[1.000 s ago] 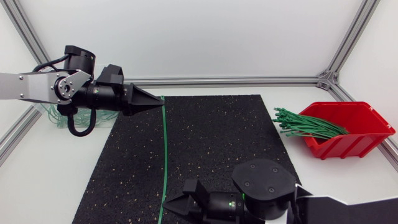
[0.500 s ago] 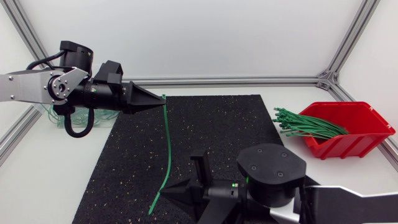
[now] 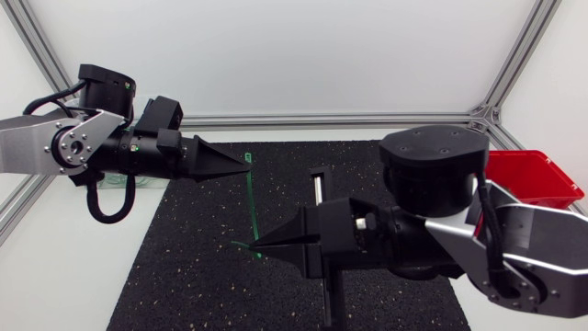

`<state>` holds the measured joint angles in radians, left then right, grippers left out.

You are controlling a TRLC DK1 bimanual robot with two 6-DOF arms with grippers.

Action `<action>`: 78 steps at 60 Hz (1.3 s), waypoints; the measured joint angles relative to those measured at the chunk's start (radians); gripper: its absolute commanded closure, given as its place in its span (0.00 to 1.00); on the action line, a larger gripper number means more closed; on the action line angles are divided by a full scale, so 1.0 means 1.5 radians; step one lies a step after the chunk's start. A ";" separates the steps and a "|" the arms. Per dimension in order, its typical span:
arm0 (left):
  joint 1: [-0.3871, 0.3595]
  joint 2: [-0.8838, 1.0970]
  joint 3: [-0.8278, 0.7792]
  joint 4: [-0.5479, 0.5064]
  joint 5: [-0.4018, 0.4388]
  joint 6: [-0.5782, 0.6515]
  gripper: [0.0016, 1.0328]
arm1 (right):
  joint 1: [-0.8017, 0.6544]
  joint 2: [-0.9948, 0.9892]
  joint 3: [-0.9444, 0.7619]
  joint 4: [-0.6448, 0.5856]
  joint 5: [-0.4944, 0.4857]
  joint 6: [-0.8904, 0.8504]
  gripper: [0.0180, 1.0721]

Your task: Take a green cable tie from the red box, thread the tail through the head to close it, then place it in the transparent bin on the left.

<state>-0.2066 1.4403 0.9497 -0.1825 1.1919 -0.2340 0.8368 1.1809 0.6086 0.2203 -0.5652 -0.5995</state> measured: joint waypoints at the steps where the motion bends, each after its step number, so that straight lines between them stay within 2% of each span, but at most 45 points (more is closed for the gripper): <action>1: -0.001 -0.004 -0.003 0.000 0.000 0.000 0.96 | -0.004 -0.003 0.009 -0.018 -0.009 0.014 0.95; 21: -0.024 -0.074 -0.039 0.032 -0.017 0.002 0.96 | -0.081 0.012 0.182 -0.274 -0.154 0.244 0.95; 42: -0.044 -0.132 -0.063 0.085 -0.064 0.002 0.96 | -0.105 0.078 0.328 -0.470 -0.269 0.352 0.95; 55: -0.078 -0.199 -0.093 0.099 -0.101 -0.001 0.96 | -0.124 0.105 0.386 -0.530 -0.334 0.470 0.95; 62: -0.095 -0.217 -0.106 0.110 -0.120 -0.002 0.96 | -0.133 0.122 0.400 -0.536 -0.368 0.524 0.95; 78: -0.099 -0.244 -0.115 0.116 -0.138 -0.003 0.96 | -0.149 0.133 0.404 -0.544 -0.390 0.606 0.95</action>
<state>-0.3550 1.0748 0.7773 -0.0086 0.9852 -0.2390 0.6128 1.3800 1.2148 -0.5957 -1.1500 0.3096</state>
